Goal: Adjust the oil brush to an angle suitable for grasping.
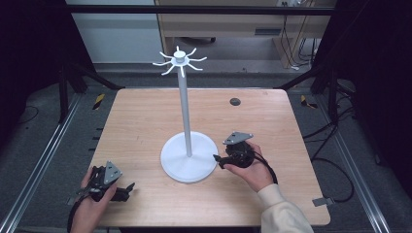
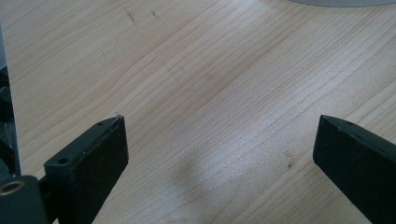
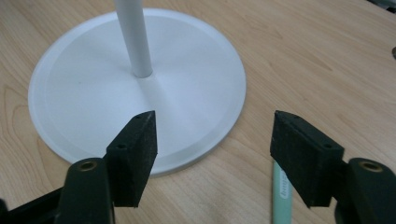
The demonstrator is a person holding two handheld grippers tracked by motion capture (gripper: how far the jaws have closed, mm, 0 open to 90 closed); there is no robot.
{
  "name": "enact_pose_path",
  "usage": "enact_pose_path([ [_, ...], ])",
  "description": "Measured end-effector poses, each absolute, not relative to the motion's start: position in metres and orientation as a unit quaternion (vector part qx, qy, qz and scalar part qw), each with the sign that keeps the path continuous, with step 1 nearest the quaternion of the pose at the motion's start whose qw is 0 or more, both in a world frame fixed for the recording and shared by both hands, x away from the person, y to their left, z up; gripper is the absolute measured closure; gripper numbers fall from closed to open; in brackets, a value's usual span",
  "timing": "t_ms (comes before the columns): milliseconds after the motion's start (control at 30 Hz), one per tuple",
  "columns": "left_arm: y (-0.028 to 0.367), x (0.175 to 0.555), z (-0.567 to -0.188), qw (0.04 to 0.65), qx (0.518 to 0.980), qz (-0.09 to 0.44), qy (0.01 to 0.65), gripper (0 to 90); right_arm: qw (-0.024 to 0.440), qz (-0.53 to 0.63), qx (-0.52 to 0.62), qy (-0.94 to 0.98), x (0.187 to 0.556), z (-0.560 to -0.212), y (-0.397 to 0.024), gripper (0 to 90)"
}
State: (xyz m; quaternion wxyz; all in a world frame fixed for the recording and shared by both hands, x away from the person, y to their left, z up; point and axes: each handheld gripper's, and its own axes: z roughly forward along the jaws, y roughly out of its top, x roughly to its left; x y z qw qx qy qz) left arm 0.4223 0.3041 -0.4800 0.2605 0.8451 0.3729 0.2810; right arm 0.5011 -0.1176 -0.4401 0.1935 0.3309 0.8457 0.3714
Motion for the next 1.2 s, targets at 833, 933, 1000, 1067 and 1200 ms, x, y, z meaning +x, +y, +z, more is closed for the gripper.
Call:
enact_pose_path([
  [833,0.304,0.423,-0.481,0.261,0.846,0.279,0.371,2.9,0.202,0.297,0.394,0.846,0.521,-0.457,-0.134,90.0],
  [933,0.303,0.422,-0.480,0.259,0.848,0.279,0.369,2.9,0.196,0.297,0.404,0.843,0.526,-0.459,-0.136,90.0],
  [1000,0.303,0.423,-0.480,0.259,0.848,0.279,0.369,2.8,0.194,0.293,0.410,0.842,0.528,-0.461,-0.136,90.0],
  [1067,0.303,0.423,-0.481,0.261,0.847,0.278,0.371,2.9,0.192,0.289,0.409,0.844,0.531,-0.464,-0.136,90.0],
  [1200,0.304,0.423,-0.481,0.262,0.847,0.278,0.371,2.8,0.188,0.279,0.411,0.847,0.533,-0.468,-0.134,90.0],
])
